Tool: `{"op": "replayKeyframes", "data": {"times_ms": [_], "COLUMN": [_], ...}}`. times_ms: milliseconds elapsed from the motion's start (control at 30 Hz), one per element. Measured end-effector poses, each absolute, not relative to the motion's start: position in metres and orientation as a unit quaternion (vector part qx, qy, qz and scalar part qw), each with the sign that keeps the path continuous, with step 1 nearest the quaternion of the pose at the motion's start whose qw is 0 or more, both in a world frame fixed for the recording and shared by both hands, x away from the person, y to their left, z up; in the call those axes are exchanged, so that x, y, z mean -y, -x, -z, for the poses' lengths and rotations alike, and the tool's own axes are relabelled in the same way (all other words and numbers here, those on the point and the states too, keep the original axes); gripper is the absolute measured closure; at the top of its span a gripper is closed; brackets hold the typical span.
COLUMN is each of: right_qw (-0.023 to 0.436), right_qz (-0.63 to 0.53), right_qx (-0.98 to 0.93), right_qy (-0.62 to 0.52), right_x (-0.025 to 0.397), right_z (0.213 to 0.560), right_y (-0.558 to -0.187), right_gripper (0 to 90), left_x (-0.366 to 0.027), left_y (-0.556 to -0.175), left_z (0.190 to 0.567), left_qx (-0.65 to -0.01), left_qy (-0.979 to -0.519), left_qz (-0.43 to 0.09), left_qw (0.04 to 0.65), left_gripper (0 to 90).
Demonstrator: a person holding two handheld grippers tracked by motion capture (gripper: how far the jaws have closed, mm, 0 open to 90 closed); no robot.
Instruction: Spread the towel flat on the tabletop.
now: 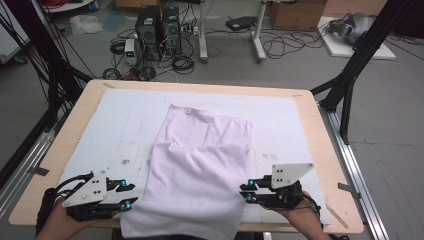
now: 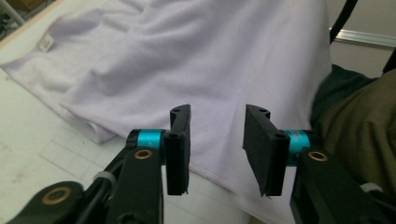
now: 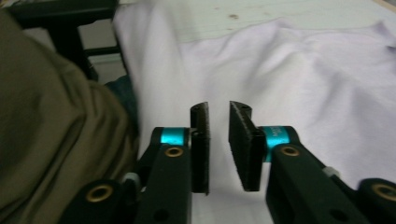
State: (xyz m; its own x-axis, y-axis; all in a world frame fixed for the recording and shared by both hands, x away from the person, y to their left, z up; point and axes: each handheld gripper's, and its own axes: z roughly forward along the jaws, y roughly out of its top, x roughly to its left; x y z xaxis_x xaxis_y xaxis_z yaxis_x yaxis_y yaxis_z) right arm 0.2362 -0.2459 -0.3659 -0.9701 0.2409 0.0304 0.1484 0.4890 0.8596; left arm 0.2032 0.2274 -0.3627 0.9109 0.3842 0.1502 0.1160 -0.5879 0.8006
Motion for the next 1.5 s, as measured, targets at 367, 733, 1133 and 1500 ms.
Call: {"op": "replayKeyframes", "data": {"times_ms": [367,733,1133,1500], "right_qw": [0.059,0.04,0.056,0.044], "right_qz": [-0.398,-0.401,-0.392,-0.385], "right_qx": [-0.895,-0.899,-0.899,-0.903], "right_qy": [-0.194,-0.17,-0.186,-0.183], "right_x": [0.226,0.223,0.225,0.22], "right_z": [0.434,0.434,0.434,0.439], "right_y": [-0.293,-0.286,-0.279,-0.281], "right_gripper": [58.6,89.6,63.1,88.8], "left_x": [-0.191,-0.195,-0.222,-0.195], "left_y": [-0.292,-0.277,-0.257,-0.282], "left_z": [0.425,0.43,0.417,0.437], "left_qx": [-0.194,-0.179,-0.196,-0.195], "left_qy": [-0.892,-0.907,-0.889,-0.901], "left_qz": [-0.125,-0.121,-0.136,-0.11], "left_qw": [0.388,0.361,0.391,0.371], "left_gripper": [56.6,88.4,65.2,87.4]}}
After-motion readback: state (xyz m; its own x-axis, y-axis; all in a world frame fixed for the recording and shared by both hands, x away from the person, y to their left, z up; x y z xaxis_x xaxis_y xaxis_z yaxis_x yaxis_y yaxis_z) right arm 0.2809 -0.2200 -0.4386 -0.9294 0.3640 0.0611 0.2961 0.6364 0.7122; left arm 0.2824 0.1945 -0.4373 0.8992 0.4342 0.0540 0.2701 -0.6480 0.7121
